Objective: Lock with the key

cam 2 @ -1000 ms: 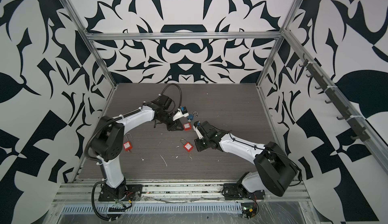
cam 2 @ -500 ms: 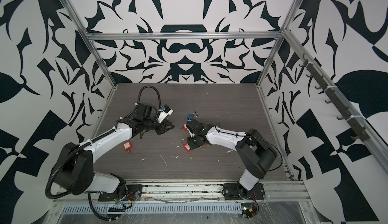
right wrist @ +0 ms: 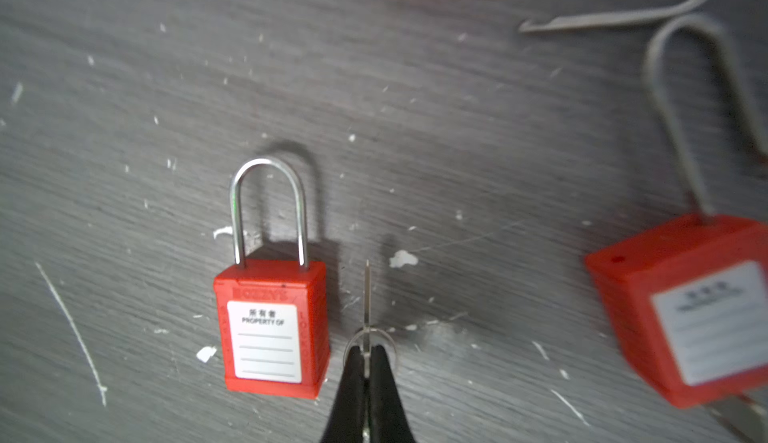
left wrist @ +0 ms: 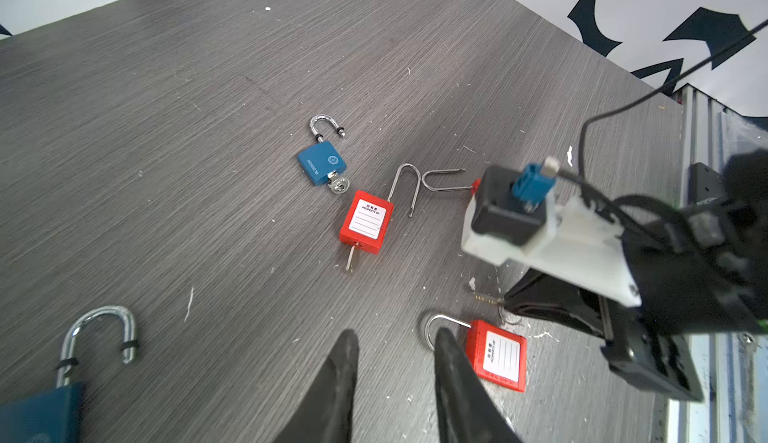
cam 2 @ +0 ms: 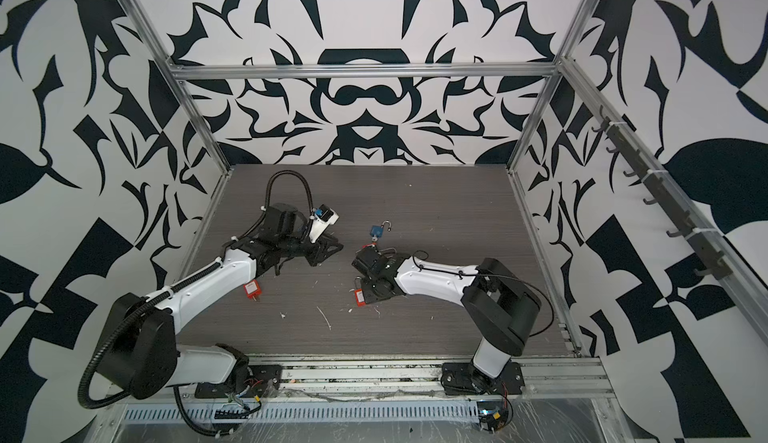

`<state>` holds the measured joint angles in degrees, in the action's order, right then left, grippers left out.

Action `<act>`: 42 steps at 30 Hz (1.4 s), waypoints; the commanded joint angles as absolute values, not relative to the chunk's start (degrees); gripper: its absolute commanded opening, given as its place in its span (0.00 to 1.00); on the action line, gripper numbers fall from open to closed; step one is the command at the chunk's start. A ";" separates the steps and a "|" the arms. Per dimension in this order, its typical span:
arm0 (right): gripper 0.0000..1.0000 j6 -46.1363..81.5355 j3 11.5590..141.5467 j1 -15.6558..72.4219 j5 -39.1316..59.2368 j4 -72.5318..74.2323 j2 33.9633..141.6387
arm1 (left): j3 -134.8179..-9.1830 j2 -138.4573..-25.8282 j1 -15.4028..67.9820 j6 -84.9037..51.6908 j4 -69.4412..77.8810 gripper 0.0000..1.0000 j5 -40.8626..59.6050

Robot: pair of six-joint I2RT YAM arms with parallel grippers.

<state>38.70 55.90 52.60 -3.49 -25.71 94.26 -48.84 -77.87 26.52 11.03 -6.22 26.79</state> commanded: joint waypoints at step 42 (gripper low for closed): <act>0.75 15.89 52.67 37.54 -6.92 -34.04 80.74 | -47.79 -75.47 38.97 3.93 7.32 0.53 14.97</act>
<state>20.10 52.34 37.58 -10.83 -33.17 79.44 -45.41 -76.23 37.60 5.08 6.57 18.68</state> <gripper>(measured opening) 0.757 0.535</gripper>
